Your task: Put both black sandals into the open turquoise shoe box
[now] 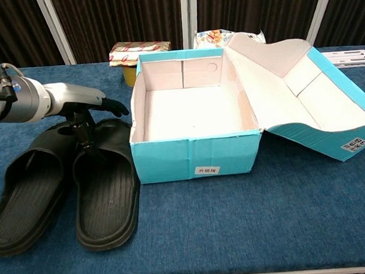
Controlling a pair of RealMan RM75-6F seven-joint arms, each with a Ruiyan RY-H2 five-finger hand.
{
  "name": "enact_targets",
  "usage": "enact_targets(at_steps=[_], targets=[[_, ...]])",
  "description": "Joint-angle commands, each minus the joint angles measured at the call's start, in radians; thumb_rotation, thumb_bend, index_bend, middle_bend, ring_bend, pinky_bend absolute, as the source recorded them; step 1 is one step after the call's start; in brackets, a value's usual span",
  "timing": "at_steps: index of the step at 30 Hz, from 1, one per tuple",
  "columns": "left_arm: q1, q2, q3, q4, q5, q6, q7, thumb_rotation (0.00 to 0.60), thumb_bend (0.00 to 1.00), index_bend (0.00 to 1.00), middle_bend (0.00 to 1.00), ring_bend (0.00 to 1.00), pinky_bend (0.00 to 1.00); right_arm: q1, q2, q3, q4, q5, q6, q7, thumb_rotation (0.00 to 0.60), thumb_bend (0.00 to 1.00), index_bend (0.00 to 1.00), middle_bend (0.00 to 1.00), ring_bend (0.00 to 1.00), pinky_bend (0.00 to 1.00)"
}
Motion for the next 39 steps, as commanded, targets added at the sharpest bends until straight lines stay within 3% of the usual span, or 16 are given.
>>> enact_targets(at_steps=[1,5,11,14,31,35,39], targets=[[-0.006,-0.026,-0.002,0.03,-0.024,-0.001,-0.024,0.6,0.0,0.05,0.04,0.65,0.86,0.0,-0.001,0.0,0.002,0.002,-0.001,0.002,0.6,0.04,0.0,0.0,0.0,0.0],[-0.007,-0.058,0.0,0.071,-0.035,0.009,-0.043,0.6,0.0,0.12,0.15,0.68,0.86,-0.002,-0.002,0.002,0.001,0.006,0.004,0.002,0.6,0.04,0.0,0.0,0.0,0.0],[0.017,-0.069,-0.025,0.088,-0.013,0.038,-0.099,0.6,0.0,0.44,0.46,0.8,0.93,-0.009,-0.002,0.004,0.0,0.01,0.016,0.0,0.6,0.05,0.0,0.0,0.0,0.0],[0.032,-0.04,-0.032,0.055,0.012,0.056,-0.115,0.6,0.0,0.48,0.52,0.82,0.94,-0.011,-0.001,0.004,-0.002,0.009,0.019,-0.002,0.6,0.05,0.0,0.0,0.0,0.0],[0.13,0.097,-0.073,-0.134,0.138,0.379,-0.113,0.6,0.0,0.48,0.52,0.82,0.94,-0.022,-0.001,0.004,-0.007,-0.006,0.051,-0.003,0.6,0.05,0.0,0.0,0.0,0.0],[0.175,0.129,-0.111,-0.148,0.174,0.417,-0.166,0.6,0.0,0.48,0.52,0.82,0.94,-0.025,-0.002,0.005,-0.005,-0.006,0.055,-0.002,0.6,0.05,0.0,0.0,0.0,0.0],[0.224,0.159,-0.203,-0.161,0.251,0.351,-0.333,0.6,0.0,0.48,0.52,0.82,0.94,-0.025,0.001,0.005,-0.013,-0.01,0.058,-0.014,0.6,0.05,0.0,0.0,0.0,0.0]])
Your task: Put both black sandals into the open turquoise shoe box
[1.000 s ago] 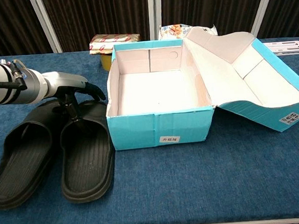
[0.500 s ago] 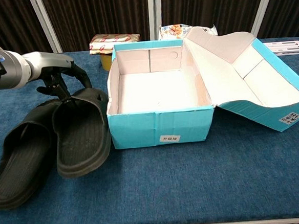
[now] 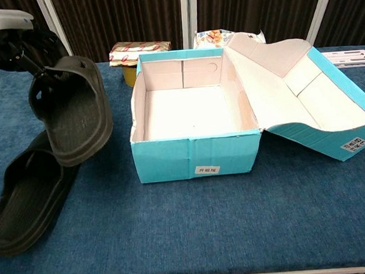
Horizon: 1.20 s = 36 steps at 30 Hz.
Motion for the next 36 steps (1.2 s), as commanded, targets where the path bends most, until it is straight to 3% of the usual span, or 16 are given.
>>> enact_targets(at_steps=[1,5,13,25,36], targets=[[0.05,0.031,-0.094,-0.008,0.098,-0.071,-0.164,0.6,0.0,0.48,0.52,0.81,0.94,0.0,0.004,0.001,-0.007,-0.003,0.004,-0.008,0.6,0.05,0.0,0.0,0.0,0.0],[0.046,-0.018,-0.144,0.06,0.227,-0.119,-0.251,0.6,0.0,0.47,0.52,0.77,0.94,0.001,0.016,0.006,-0.027,-0.007,0.011,-0.029,0.6,0.05,0.0,0.0,0.0,0.0],[-0.031,-0.233,-0.239,0.292,0.387,-0.172,-0.404,0.6,0.0,0.47,0.52,0.69,0.9,0.006,0.055,0.009,-0.081,-0.007,0.0,-0.073,0.6,0.05,0.0,0.0,0.0,0.0],[-0.169,-0.518,-0.268,0.683,0.534,-0.226,-0.489,0.6,0.0,0.45,0.51,0.62,0.86,0.004,0.086,0.016,-0.129,0.023,-0.012,-0.117,0.6,0.05,0.0,0.0,0.0,0.0],[-0.218,-0.725,-0.211,1.064,0.739,-0.157,-0.628,0.6,0.0,0.45,0.5,0.61,0.85,0.002,0.091,0.019,-0.14,0.039,-0.018,-0.128,0.6,0.05,0.0,0.0,0.0,0.0]])
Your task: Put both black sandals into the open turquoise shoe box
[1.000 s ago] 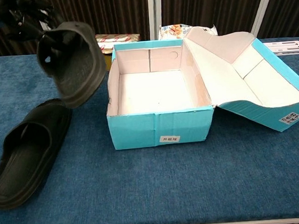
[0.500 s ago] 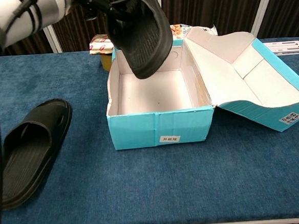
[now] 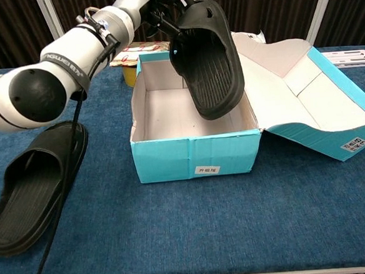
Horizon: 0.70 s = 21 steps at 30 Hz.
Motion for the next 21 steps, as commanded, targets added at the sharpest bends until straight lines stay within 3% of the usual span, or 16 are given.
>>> enact_targets(at_steps=[1,10,15,21], targets=[[-0.023,-0.091,0.022,0.15,0.081,0.037,-0.088,0.6,0.0,0.45,0.5,0.61,0.85,-0.001,0.001,0.0,-0.001,0.004,-0.001,0.001,0.6,0.05,0.0,0.0,0.0,0.0],[-0.029,-0.2,0.016,0.314,0.125,0.07,-0.206,0.6,0.0,0.45,0.5,0.61,0.85,-0.003,0.001,0.0,-0.005,0.002,0.001,-0.001,0.6,0.05,0.0,0.0,0.0,0.0],[-0.026,-0.234,0.023,0.348,0.136,0.058,-0.212,0.6,0.0,0.45,0.5,0.61,0.85,-0.006,0.001,-0.001,-0.004,0.001,0.004,0.002,0.6,0.05,0.0,0.0,0.0,0.0],[-0.02,-0.236,0.011,0.329,0.112,-0.038,-0.207,0.6,0.0,0.45,0.51,0.6,0.85,-0.008,0.002,-0.002,-0.003,0.003,0.004,0.005,0.6,0.05,0.0,0.0,0.0,0.0]])
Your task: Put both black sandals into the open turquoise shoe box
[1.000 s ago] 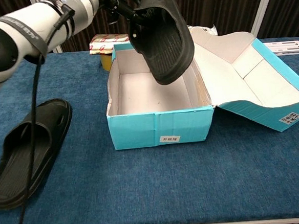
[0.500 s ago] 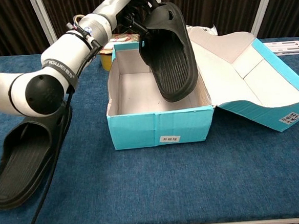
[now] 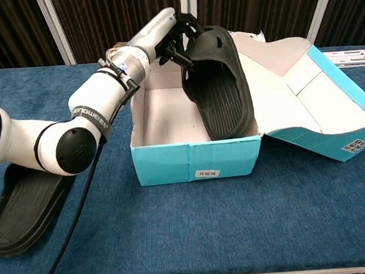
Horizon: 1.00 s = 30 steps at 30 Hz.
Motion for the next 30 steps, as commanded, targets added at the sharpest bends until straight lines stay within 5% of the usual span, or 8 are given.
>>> enact_targets(at_steps=[1,19,24,30], targets=[[0.004,0.004,-0.017,-0.023,-0.026,-0.061,0.006,0.6,0.0,0.45,0.51,0.6,0.85,0.0,-0.001,0.0,0.001,0.001,-0.002,0.001,0.6,0.05,0.0,0.0,0.0,0.0],[0.002,-0.022,-0.047,-0.005,-0.074,-0.153,0.14,0.6,0.0,0.4,0.47,0.54,0.81,0.004,0.0,0.001,0.002,0.008,-0.014,0.002,0.6,0.05,0.0,0.0,0.0,0.0],[0.005,-0.023,-0.037,-0.015,-0.059,-0.144,0.163,0.6,0.0,0.21,0.25,0.3,0.71,0.001,0.001,-0.001,0.003,0.004,-0.009,0.005,0.6,0.05,0.0,0.0,0.0,0.0],[0.015,-0.028,-0.018,-0.024,-0.014,-0.053,0.198,0.6,0.0,0.08,0.01,0.01,0.38,-0.008,0.005,-0.004,0.007,-0.003,0.003,0.022,0.6,0.06,0.0,0.0,0.0,0.0]])
